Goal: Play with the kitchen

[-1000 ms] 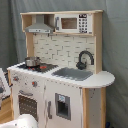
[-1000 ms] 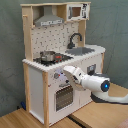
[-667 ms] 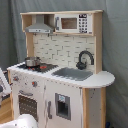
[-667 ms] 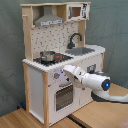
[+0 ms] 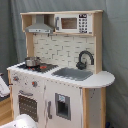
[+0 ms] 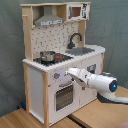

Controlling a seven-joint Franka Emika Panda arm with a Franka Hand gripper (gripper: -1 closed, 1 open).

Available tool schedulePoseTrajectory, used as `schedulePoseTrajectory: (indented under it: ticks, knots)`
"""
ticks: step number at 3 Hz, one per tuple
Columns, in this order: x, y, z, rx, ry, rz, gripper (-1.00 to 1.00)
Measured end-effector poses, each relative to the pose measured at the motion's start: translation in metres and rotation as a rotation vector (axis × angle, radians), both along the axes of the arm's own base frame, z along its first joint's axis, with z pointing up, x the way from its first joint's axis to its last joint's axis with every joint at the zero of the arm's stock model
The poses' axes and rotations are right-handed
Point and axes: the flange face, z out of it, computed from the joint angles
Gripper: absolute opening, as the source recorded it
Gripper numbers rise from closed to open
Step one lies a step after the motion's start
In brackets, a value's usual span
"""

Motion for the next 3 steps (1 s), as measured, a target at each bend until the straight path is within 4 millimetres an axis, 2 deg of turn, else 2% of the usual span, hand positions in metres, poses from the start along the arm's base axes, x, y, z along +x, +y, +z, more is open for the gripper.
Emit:
schedulePoseTrajectory:
  ticks: [2,3]
  knots:
    - [-0.034,-0.028,-0.009,-0.110,0.000,-0.004,1.00]
    - [-0.058,-0.036,-0.014,-0.142,-0.001,-0.006,1.00]
